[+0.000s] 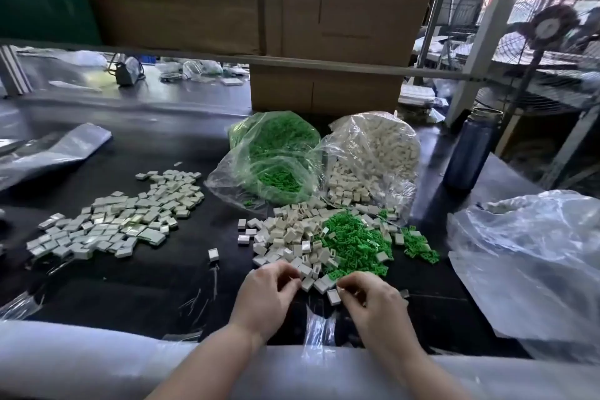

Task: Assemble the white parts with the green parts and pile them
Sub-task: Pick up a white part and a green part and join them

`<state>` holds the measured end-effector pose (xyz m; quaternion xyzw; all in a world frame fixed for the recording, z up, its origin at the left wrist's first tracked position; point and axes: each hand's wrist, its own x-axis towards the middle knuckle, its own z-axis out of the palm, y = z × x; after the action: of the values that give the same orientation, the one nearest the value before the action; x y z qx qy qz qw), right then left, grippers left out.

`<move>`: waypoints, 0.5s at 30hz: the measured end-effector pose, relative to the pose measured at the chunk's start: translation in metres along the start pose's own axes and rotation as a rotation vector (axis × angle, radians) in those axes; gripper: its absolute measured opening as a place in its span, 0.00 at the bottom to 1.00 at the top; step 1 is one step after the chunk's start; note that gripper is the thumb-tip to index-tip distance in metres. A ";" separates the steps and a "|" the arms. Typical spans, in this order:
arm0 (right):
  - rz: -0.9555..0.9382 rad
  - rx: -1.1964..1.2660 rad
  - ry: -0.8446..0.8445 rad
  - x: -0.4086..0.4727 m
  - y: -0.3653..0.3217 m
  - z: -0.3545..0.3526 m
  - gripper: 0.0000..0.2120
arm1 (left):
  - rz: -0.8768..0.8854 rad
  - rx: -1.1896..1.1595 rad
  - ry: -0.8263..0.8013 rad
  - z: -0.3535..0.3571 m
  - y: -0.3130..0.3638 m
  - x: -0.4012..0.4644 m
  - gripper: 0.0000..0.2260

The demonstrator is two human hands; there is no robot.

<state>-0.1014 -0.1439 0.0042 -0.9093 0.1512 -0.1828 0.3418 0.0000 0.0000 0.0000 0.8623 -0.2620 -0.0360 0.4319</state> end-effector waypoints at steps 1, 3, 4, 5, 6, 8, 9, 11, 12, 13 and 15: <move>0.010 0.008 0.026 0.004 0.002 0.002 0.05 | -0.009 -0.003 0.027 0.001 0.000 0.003 0.03; 0.020 -0.005 0.078 0.009 0.001 0.004 0.04 | -0.025 -0.008 0.086 0.004 0.000 0.006 0.02; 0.028 -0.022 0.090 0.012 -0.001 0.004 0.04 | -0.028 -0.003 0.101 0.005 0.002 0.007 0.02; 0.028 -0.025 0.099 0.014 0.001 0.005 0.04 | -0.025 -0.011 0.107 0.008 0.001 0.008 0.02; 0.031 -0.029 0.105 0.016 0.002 0.007 0.04 | -0.026 -0.011 0.112 0.009 0.002 0.008 0.02; 0.022 -0.047 0.118 0.019 0.001 0.008 0.05 | -0.021 0.003 0.131 0.011 0.002 0.009 0.02; 0.023 -0.053 0.116 0.022 0.001 0.010 0.05 | -0.023 0.004 0.135 0.012 0.002 0.010 0.02; 0.031 -0.065 0.107 0.026 0.000 0.012 0.06 | -0.024 0.003 0.139 0.014 0.003 0.012 0.02; 0.034 -0.071 0.100 0.028 -0.002 0.013 0.06 | -0.017 0.007 0.137 0.015 0.005 0.012 0.03; 0.037 -0.073 0.099 0.030 -0.002 0.014 0.06 | -0.008 0.009 0.142 0.016 0.005 0.013 0.03; 0.041 -0.086 0.102 0.032 -0.003 0.016 0.07 | 0.003 0.011 0.146 0.017 0.005 0.015 0.03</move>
<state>-0.0655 -0.1460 0.0025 -0.9095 0.1947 -0.2153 0.2977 0.0055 -0.0223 -0.0043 0.8647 -0.2313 0.0291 0.4449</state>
